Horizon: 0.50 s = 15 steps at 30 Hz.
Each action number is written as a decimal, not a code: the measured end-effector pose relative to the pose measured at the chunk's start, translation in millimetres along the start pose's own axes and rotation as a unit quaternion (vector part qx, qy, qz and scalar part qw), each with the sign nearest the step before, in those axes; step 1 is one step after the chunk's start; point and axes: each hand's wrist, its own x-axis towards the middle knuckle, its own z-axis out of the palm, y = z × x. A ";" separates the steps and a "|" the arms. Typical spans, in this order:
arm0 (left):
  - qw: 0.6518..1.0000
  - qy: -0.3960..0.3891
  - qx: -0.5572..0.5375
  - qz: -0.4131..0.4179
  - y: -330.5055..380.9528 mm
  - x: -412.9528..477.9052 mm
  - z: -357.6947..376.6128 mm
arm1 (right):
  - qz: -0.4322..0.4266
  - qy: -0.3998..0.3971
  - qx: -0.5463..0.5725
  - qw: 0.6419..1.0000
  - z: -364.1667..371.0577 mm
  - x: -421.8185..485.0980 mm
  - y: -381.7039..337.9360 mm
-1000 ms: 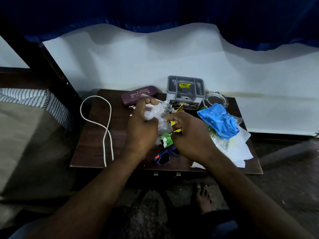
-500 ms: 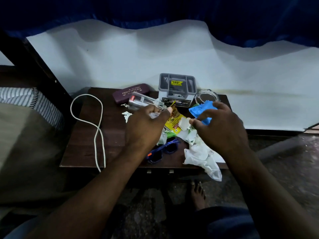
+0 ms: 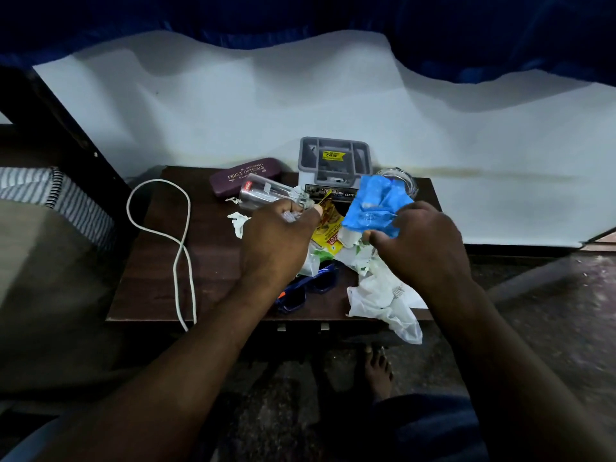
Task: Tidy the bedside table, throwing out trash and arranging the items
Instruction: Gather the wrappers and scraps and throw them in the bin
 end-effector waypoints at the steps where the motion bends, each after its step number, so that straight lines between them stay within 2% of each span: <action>1: 1.000 -0.005 -0.003 -0.001 -0.7 0.2 0.3 | -0.011 0.026 0.008 1.000 -0.9 -0.1 -2.9; 4: 0.999 -0.020 -0.036 -0.012 -0.8 -0.4 -0.4 | -0.047 0.098 0.062 0.992 -3.3 -1.1 -13.1; 6: 0.998 -0.019 -0.059 -0.023 0.4 -0.2 -1.0 | -0.057 0.116 0.124 0.984 -4.4 -1.8 -20.0; 8: 0.993 -0.023 -0.108 -0.033 2.1 1.2 -3.6 | -0.073 0.117 0.161 0.977 -2.4 -3.1 -25.5; 12: 0.970 -0.111 -0.209 -0.059 1.6 2.6 -8.9 | -0.090 0.103 0.226 0.964 3.6 -5.2 -33.5; 15: 0.964 -0.106 -0.233 -0.077 0.8 3.3 -12.4 | -0.070 0.076 0.302 0.948 6.6 -6.1 -37.9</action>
